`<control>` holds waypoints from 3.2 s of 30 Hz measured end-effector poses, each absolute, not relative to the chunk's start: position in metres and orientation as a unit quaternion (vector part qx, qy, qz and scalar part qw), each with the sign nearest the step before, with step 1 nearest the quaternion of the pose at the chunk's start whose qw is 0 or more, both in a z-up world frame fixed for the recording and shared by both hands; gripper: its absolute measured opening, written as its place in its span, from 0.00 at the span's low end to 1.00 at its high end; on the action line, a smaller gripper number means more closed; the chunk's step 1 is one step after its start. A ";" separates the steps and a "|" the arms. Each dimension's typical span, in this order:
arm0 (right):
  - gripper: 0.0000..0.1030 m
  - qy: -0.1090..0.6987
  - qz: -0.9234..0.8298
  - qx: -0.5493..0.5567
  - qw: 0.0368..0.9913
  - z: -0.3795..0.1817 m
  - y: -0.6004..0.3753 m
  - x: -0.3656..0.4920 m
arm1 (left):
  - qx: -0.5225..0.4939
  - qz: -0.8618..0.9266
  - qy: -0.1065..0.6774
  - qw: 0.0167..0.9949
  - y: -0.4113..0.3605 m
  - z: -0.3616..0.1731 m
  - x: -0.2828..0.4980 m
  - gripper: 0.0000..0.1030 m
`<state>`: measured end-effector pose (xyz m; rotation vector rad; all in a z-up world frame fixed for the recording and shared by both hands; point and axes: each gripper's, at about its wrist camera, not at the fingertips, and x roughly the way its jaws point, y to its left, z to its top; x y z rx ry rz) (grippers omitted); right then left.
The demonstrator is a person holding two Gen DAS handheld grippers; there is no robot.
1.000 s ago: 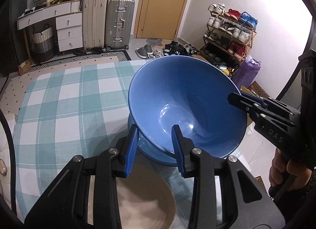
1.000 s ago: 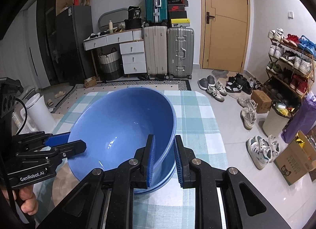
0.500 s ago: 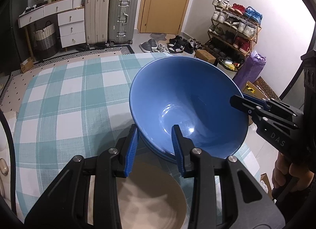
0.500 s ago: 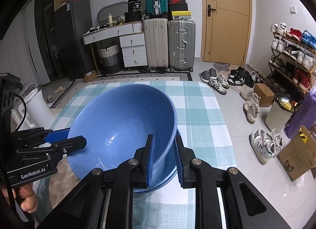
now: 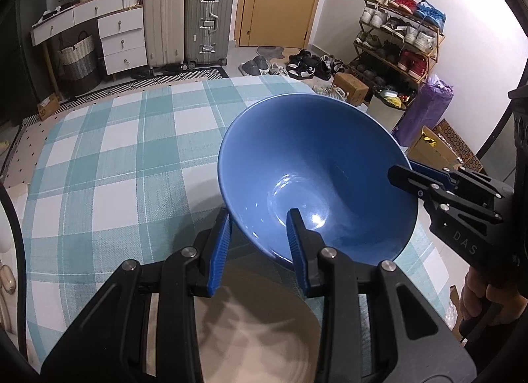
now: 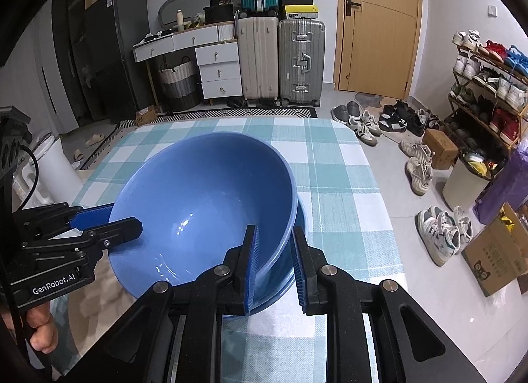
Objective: Organize plates and bowls
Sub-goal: 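Lower the held bowl into the stacked light-blue bowls with both grippers, then open both grippers and release the bowl onto the stack, then close both grippers on the rim of the stacked light-blue bowls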
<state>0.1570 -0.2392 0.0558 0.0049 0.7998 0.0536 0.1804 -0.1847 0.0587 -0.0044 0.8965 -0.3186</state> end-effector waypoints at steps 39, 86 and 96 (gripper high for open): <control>0.25 0.407 -0.003 -0.029 0.913 0.016 -0.238 0.163 | 0.047 -0.136 0.457 0.878 -0.201 0.014 0.214 0.30; 0.77 0.394 0.084 0.185 0.897 -0.003 -0.276 0.151 | -0.089 -0.147 0.475 0.863 -0.142 -0.010 0.243 0.97; 0.60 0.396 0.090 0.192 0.894 -0.009 -0.271 0.156 | -0.092 -0.179 0.482 0.853 -0.158 -0.019 0.248 0.68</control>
